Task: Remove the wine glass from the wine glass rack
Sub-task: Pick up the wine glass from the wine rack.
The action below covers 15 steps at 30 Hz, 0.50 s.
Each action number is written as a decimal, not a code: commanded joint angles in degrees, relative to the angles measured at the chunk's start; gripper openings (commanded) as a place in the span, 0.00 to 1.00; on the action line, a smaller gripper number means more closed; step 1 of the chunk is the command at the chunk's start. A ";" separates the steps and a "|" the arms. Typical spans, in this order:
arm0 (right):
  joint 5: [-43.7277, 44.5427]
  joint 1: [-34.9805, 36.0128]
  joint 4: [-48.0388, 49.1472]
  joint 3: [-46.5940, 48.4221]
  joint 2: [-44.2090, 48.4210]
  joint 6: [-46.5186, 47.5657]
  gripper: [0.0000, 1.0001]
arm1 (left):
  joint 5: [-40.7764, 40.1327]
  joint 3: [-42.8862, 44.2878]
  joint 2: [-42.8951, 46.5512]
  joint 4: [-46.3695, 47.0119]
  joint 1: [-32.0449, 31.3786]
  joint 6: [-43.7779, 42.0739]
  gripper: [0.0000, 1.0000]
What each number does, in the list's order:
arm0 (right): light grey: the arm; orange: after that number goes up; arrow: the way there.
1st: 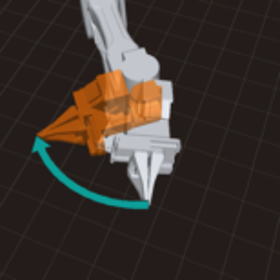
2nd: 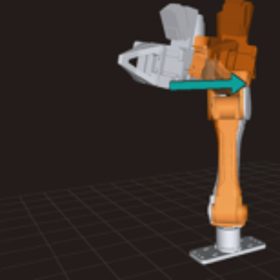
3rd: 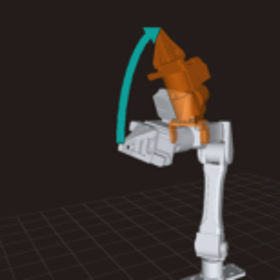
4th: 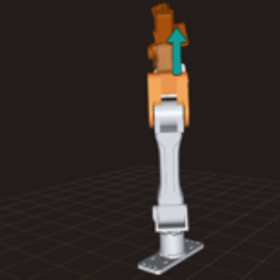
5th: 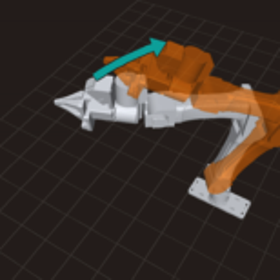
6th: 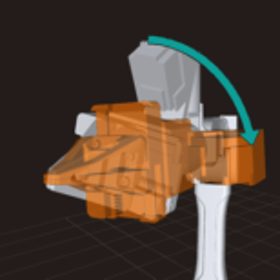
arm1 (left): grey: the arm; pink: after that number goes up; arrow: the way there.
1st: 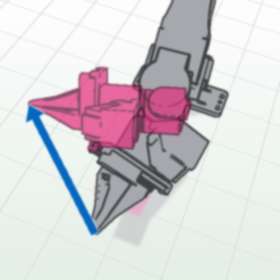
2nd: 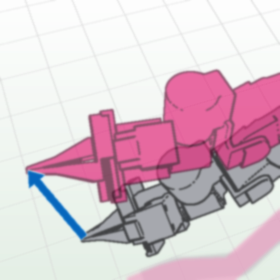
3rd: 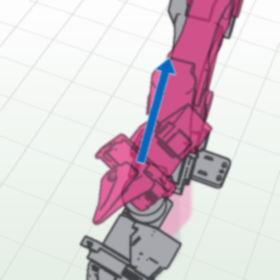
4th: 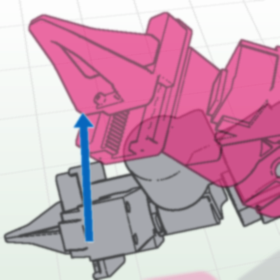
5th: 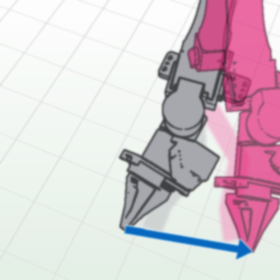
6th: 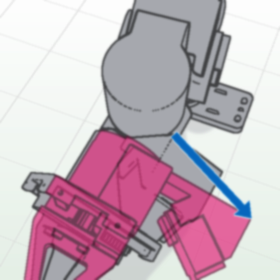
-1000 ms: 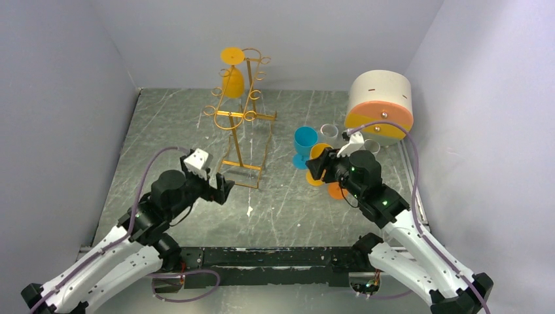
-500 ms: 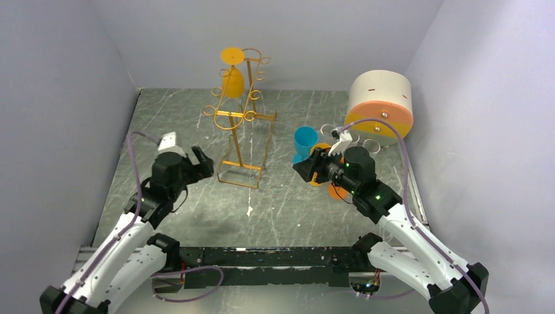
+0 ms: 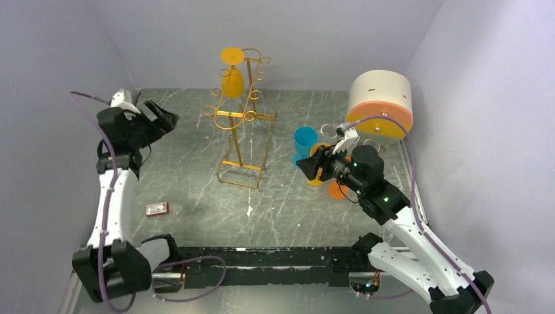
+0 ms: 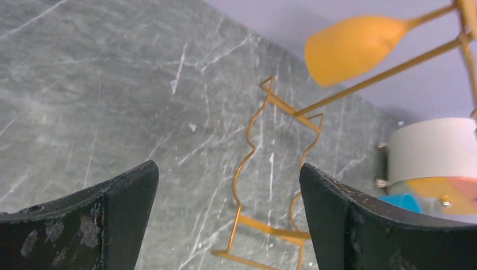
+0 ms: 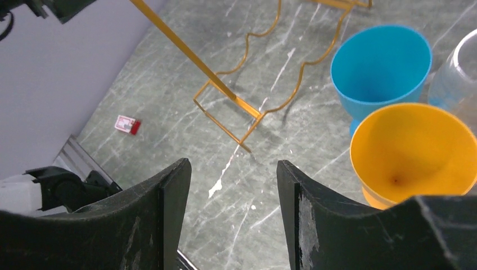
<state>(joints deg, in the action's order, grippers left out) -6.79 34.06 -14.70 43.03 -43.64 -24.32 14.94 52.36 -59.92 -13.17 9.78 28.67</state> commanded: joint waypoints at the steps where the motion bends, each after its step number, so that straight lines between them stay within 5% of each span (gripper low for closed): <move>1: 1.49 -0.25 -1.51 4.13 0.75 1.46 0.62 | 20.14 6.90 -7.49 8.06 6.24 3.78 0.99; 15: 2.73 -0.23 -3.30 5.00 -2.54 -1.89 0.62 | 23.28 32.76 -29.47 10.00 2.96 4.53 0.99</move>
<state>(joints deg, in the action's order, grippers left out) -3.88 34.06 -17.82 46.61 -45.71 -25.34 34.70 79.33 -84.53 -5.30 15.00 32.01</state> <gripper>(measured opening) 0.618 0.991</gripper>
